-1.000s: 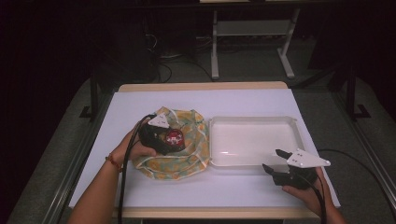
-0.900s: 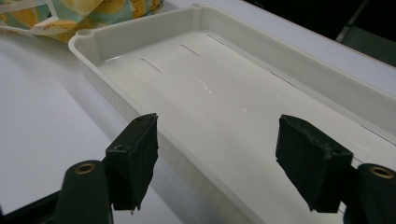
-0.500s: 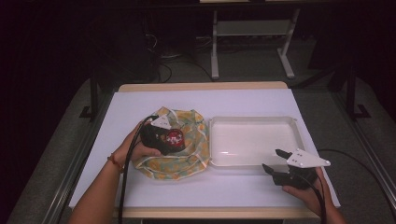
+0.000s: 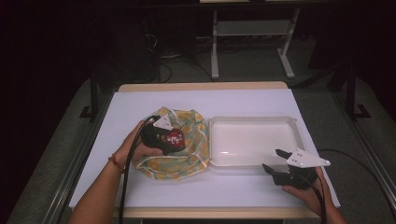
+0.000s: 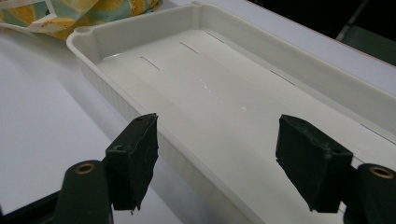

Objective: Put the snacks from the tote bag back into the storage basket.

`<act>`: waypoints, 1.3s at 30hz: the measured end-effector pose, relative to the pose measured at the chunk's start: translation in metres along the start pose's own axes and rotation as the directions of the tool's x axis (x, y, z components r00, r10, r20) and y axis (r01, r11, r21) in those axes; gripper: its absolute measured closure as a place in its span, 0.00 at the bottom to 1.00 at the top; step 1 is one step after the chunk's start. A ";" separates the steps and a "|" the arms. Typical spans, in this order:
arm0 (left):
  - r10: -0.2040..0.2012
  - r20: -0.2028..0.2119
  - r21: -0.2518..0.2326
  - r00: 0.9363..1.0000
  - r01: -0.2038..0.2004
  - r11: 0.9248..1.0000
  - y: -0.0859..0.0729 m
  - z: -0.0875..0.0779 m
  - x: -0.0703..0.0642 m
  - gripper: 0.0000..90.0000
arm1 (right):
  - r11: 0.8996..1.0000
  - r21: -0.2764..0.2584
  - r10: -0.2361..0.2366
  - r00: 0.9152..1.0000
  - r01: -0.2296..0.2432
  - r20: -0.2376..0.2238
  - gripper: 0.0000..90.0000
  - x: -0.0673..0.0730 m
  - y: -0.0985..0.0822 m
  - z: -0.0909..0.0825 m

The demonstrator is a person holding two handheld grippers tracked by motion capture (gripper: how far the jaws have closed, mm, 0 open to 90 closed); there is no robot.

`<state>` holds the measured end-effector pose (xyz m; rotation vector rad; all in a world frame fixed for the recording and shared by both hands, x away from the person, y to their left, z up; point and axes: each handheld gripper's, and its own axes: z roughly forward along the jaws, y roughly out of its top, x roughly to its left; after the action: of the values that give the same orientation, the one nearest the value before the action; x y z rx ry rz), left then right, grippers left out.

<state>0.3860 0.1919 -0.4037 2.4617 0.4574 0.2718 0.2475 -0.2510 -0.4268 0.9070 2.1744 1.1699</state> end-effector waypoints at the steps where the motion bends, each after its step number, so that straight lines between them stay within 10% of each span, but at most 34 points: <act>1: 0.000 0.000 0.000 1.000 0.000 1.000 0.000 0.000 0.000 0.27 | 1.000 0.000 -0.001 1.000 0.001 0.000 0.32 0.000 0.000 0.000; 19: 0.010 -0.022 0.036 1.000 -0.009 0.999 0.009 0.000 -0.003 0.26 | 1.000 0.001 0.002 1.000 -0.002 -0.001 0.32 0.000 0.000 0.000; 39: -0.054 -0.082 -0.046 0.995 0.050 0.998 0.010 -0.026 0.001 0.27 | 1.000 -0.006 0.001 1.000 -0.001 0.003 0.32 -0.001 0.001 -0.002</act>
<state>0.3819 0.1988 -0.3773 2.3990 0.5442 0.3602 0.2470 -0.2518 -0.4251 0.9064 2.1672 1.1744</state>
